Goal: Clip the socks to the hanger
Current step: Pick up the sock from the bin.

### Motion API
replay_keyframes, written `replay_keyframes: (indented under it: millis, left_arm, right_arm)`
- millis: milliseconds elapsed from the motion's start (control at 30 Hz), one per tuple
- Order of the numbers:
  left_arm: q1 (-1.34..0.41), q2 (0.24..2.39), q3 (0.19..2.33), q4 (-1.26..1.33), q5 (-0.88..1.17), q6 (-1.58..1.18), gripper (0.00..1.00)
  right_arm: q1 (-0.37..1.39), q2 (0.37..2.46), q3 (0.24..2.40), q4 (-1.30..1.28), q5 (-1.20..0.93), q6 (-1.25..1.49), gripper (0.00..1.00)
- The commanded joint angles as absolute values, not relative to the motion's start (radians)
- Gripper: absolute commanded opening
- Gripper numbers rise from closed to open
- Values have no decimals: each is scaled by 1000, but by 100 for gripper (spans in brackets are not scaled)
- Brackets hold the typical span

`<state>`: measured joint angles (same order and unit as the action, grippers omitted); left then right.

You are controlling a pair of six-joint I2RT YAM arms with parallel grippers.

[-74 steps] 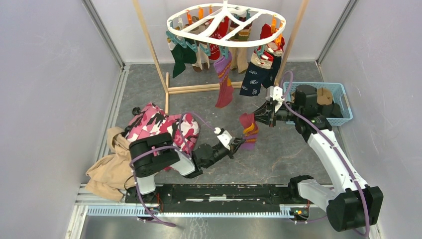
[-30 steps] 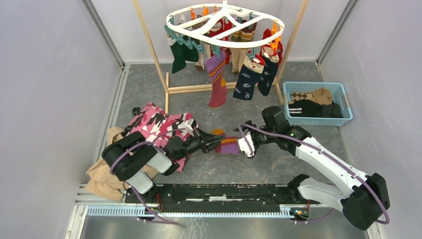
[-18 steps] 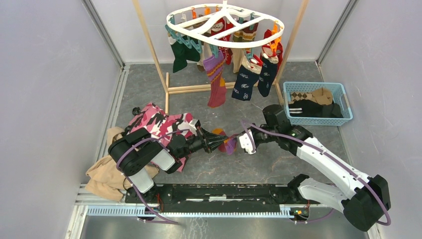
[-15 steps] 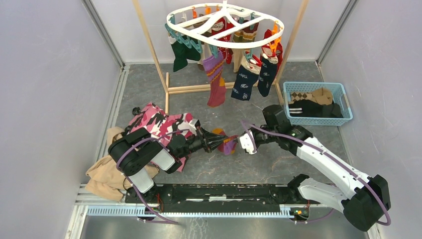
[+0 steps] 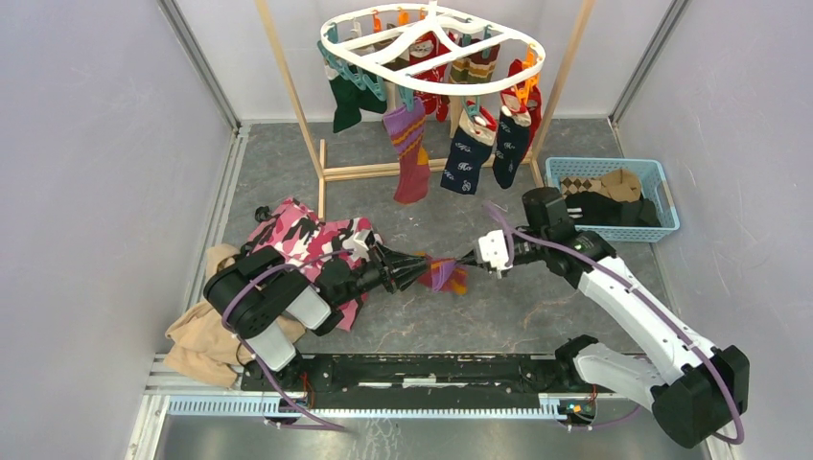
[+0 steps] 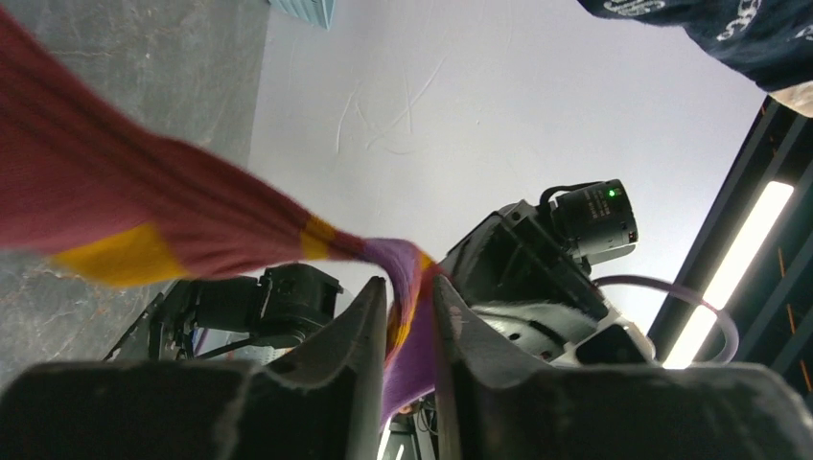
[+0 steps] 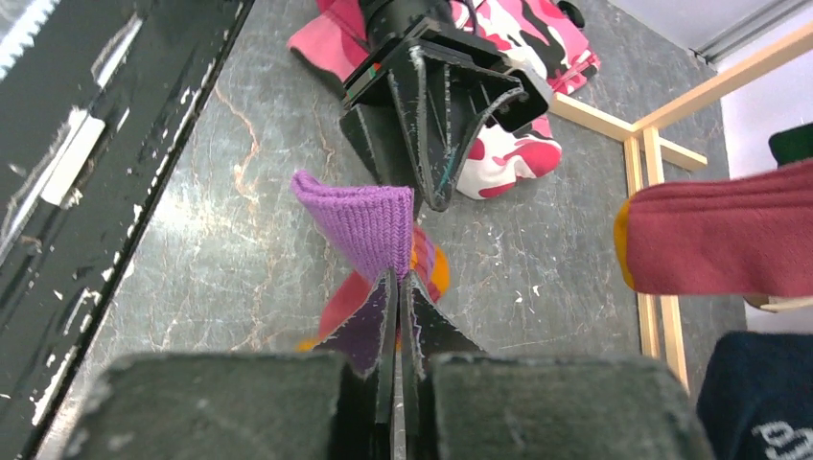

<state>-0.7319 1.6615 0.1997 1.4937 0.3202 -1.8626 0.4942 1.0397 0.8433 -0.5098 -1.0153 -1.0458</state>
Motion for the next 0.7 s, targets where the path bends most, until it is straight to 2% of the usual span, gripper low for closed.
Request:
replay_keyframes:
  millis: [0,100,200,267,333,400,467,533,600,667]
  left_arm:
    - [-713,1657,189,1736,369,-1737,42]
    - [-694,1650,188,1737,410,-1636,57]
    - [-668,1565,161,1718,426,-1471,65]
    - [-663,1447,150,1608,435,-1259,70]
    - [-668,1279,182,1280,448,-1001,70]
    - [-704,1089,252,863,386,-690,77]
    - [-755,938,278,636,298,-441,84]
    - [-785,816,241,615,268,-292,91]
    - [-804,712,171,715,267,-184,99]
    - [-824,669,107,809,274,-92,100]
  right_arm:
    - [432,1034,889,-472,-1147,-916,0]
    - [391,1040,897,-452,-1164,-862,0]
    - [350,1037,902,-424,-1159,-800,0]
    - [327,1040,906,-416,-1153,-758,0]
    - [310,1049,910,-426,-1153,-756,0]
    - [303,1058,908,-428,-1161,-752,0]
    - [304,1066,905,-423,-1180,-744,0]
    - [304,1072,904,-415,-1200,-733,0]
    - [303,1080,906,-405,-1214,-717,0]
    - [303,1084,909,-386,-1227,-692,0]
